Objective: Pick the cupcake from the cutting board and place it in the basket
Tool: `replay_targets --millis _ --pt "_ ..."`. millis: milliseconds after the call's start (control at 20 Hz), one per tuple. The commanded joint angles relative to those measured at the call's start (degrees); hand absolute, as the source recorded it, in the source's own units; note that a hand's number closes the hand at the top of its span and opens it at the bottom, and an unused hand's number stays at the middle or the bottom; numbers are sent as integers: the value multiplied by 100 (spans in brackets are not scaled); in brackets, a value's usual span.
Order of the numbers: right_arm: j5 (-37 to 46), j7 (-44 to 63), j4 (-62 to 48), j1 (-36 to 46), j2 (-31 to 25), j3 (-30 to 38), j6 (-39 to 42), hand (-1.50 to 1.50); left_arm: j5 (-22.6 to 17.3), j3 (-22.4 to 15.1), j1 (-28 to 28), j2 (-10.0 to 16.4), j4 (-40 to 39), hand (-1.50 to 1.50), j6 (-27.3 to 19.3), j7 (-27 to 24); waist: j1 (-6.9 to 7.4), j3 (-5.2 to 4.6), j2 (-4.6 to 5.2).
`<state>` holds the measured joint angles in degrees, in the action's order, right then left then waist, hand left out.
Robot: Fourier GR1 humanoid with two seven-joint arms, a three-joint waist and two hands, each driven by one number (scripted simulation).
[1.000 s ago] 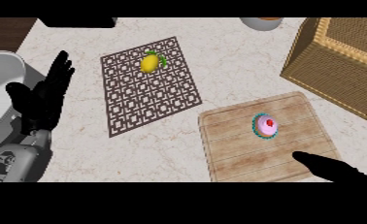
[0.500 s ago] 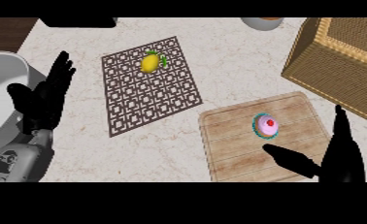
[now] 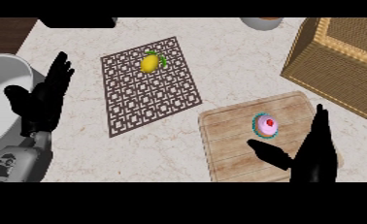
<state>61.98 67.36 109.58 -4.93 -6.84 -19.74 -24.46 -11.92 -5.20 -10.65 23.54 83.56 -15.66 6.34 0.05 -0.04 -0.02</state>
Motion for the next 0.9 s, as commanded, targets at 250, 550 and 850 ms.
replay_targets --millis 250,550,850 --pt "538 556 -222 226 673 64 136 -150 355 82 -105 -303 -340 0 101 -203 -22 2 2" --pt "229 7 -468 -235 681 362 -40 -150 291 310 -475 -189 -245 0 165 303 -45 5 -1" --pt "289 361 -795 95 684 373 279 -150 507 181 4 -481 31 0 103 120 -8 4 -1"
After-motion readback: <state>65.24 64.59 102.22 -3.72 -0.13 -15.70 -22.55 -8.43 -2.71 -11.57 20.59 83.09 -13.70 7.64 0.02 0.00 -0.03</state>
